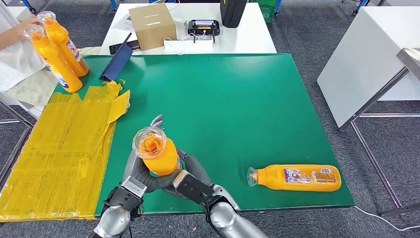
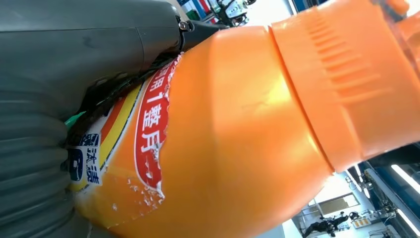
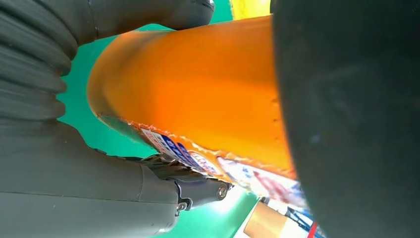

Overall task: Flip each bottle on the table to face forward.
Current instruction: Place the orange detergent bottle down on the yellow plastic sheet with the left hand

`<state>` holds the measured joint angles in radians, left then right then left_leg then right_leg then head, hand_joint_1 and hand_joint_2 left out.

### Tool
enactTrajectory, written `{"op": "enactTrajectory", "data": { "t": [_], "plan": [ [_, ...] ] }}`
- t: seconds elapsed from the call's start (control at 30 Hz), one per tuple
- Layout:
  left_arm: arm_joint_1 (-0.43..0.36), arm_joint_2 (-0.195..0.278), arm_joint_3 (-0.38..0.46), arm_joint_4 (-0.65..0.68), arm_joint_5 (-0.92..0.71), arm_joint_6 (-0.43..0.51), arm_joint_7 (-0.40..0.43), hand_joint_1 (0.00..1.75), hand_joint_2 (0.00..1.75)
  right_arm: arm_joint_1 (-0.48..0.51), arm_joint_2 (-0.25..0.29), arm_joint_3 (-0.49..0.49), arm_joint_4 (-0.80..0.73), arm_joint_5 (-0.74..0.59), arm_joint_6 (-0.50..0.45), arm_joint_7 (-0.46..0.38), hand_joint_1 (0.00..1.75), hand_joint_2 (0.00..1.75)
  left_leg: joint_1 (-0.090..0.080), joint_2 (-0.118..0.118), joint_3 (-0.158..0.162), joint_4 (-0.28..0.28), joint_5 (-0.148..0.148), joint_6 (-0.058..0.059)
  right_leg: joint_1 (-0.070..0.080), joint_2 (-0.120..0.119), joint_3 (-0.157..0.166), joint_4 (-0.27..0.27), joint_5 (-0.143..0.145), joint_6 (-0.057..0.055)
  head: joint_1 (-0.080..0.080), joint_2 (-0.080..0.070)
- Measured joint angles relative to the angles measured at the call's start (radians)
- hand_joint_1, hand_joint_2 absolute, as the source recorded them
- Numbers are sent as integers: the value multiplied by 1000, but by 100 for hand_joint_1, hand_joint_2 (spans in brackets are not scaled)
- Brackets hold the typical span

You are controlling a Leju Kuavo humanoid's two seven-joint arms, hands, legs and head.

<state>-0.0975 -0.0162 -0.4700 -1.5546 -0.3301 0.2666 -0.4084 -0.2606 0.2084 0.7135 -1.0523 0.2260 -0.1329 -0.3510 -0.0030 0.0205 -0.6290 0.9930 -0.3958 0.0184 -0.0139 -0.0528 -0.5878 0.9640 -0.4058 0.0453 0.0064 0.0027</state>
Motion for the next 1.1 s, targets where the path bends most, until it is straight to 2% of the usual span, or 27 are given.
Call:
{"op": "enactTrajectory", "data": {
  "t": [0.4, 0.43, 0.53, 0.57, 0.67, 0.73, 0.87, 0.97, 1.0, 1.1],
  "plan": [
    [-18, 0, -12, 19, 42, -4, -4, 175, 175, 2, -3, 2, 6, 0, -41, -10, 175, 175, 0, 0, 0, 0, 0, 0, 0, 0, 0, 0, 0, 0, 0, 0],
    [-20, 0, -13, 21, 47, -6, -3, 175, 175, 3, -3, 2, 6, 3, -49, -12, 158, 175, 0, 0, 0, 0, 0, 0, 0, 0, 0, 0, 0, 0, 0, 0],
    [-26, 0, -13, 25, 53, -8, -2, 175, 175, 5, -6, 2, 0, 31, -87, -23, 27, 175, 0, 0, 0, 0, 0, 0, 0, 0, 0, 0, 0, 0, 0, 0],
    [-28, 0, -13, 26, 50, -4, 0, 175, 175, 7, -8, 2, -5, 43, -104, -30, 0, 175, 0, 0, 0, 0, 0, 0, 0, 0, 0, 0, 0, 0, 0, 0],
    [-41, 3, -7, 31, -1, 42, 13, 175, 175, 26, -14, 1, -36, 64, -159, -56, 0, 175, 0, 0, 0, 0, 0, 0, 0, 0, 0, 0, 0, 0, 0, 0],
    [-55, 10, 2, 38, -136, 116, 60, 175, 175, 54, -24, -9, -93, 71, -197, -68, 0, 175, 0, 0, -1, 0, 0, 0, 0, 0, 0, 0, 0, 0, 0, 0],
    [-112, 34, 37, 109, -595, 255, 233, 175, 175, 115, -57, -59, -276, 105, -231, -79, 0, 0, 0, 0, -1, 0, 0, 0, 0, 0, -1, 0, 0, 0, 0, 0],
    [-167, 48, 65, 201, -1014, 301, 407, 175, 175, 144, -84, -87, -397, 151, -230, -87, 0, 0, 0, 0, -1, 0, 0, 0, 0, 0, 0, 0, 1, 0, 0, 0],
    [-183, 52, 73, 229, -1095, 304, 439, 175, 175, 149, -92, -94, -429, 161, -227, -87, 0, 0, 0, 0, -1, 0, 0, 0, 0, 0, 0, 0, 1, 0, 0, 0],
    [-212, 58, 88, 289, -1130, 309, 460, 175, 175, 162, -107, -108, -496, 170, -223, -87, 0, 0, 0, 0, -1, 0, 1, 0, 0, 0, 0, 0, 1, 0, 0, 0]
  ]
}}
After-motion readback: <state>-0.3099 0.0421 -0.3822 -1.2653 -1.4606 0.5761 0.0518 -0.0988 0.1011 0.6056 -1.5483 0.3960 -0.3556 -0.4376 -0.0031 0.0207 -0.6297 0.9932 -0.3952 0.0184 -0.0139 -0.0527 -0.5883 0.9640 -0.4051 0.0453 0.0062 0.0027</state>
